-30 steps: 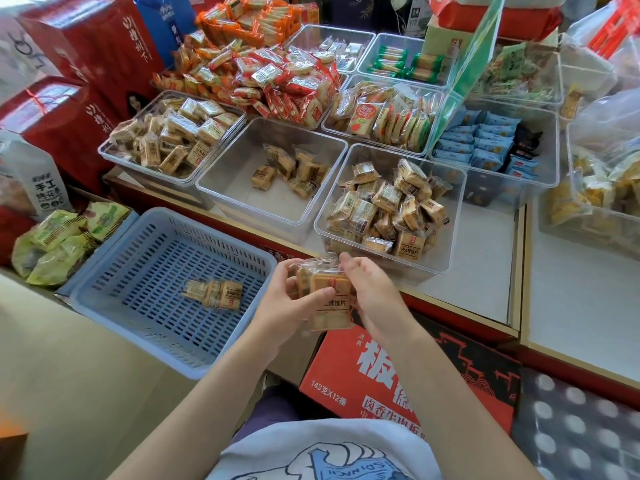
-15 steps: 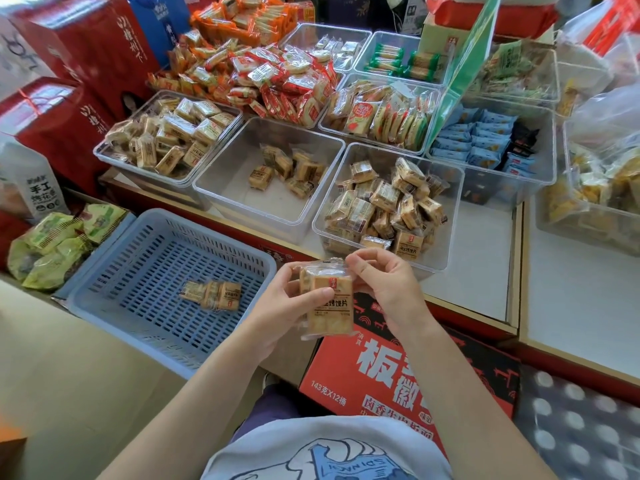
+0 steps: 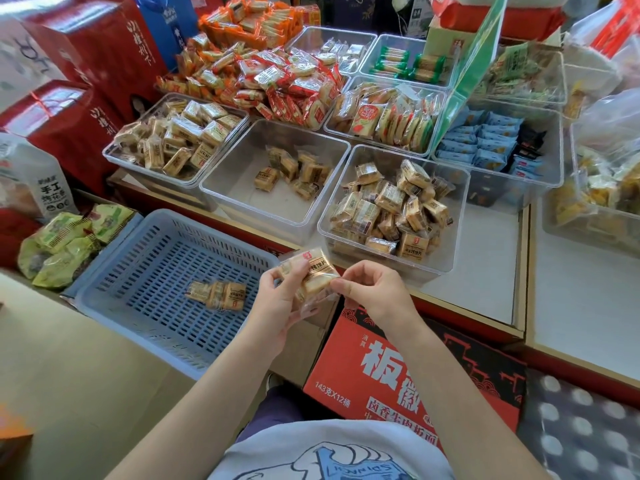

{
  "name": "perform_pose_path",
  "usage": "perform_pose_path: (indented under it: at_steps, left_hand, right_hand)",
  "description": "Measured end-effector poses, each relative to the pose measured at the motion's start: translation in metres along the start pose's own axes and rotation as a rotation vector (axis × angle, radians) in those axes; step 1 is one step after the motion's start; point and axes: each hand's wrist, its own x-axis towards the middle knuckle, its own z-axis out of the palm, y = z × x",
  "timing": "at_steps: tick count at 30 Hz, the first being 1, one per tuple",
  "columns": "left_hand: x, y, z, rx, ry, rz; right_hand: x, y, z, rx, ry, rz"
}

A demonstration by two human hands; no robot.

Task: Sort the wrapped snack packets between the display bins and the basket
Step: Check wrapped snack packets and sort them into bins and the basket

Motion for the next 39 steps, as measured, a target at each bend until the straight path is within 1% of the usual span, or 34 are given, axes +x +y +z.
perform_pose_path:
  at_steps: [7,12,14,18,20,21,24,26,30,34,39]
  left_hand:
    - [0.001,-0.004,-0.001,0.039,0.04,0.031]
    - [0.002,-0.006,-0.009,0.154,0.054,0.146]
    - [0.002,-0.005,-0.012,0.204,0.068,0.191]
    - [0.006,-0.006,-0.022,0.325,0.093,0.219]
    - [0.004,-0.004,-0.023,0.344,0.038,0.217]
    - [0.001,-0.002,-0.022,0.344,-0.021,0.213]
    - [-0.011,0.005,-0.011,0.367,-0.215,0.181]
    - [-0.015,0.006,-0.004,0.401,-0.282,0.187]
    - [-0.014,0.006,-0.002,0.415,-0.251,0.217]
    - [-0.013,0.002,-0.001,0.416,-0.255,0.167]
    - [-0.011,0.004,0.0,0.4,-0.274,0.119]
  right_hand:
    - [0.001,0.001,0.003,0.077,0.063,-0.106]
    - [0.005,0.001,-0.007,0.036,0.191,-0.12]
    - [0.004,-0.001,-0.014,0.013,0.171,-0.063]
    - [0.0,-0.009,-0.02,-0.128,0.037,0.046]
    - [0.0,-0.009,-0.016,-0.151,-0.025,0.093]
    - [0.0,-0.008,-0.013,-0.142,-0.036,0.109]
    - [0.0,-0.007,-0.005,-0.091,-0.004,0.122]
    - [-0.001,-0.008,-0.002,-0.048,0.031,0.112]
    - [-0.001,-0.007,0.001,-0.029,0.126,0.021]
    - [-0.002,-0.007,0.001,-0.105,0.259,-0.1]
    - [-0.001,-0.008,0.0,-0.142,0.231,-0.095]
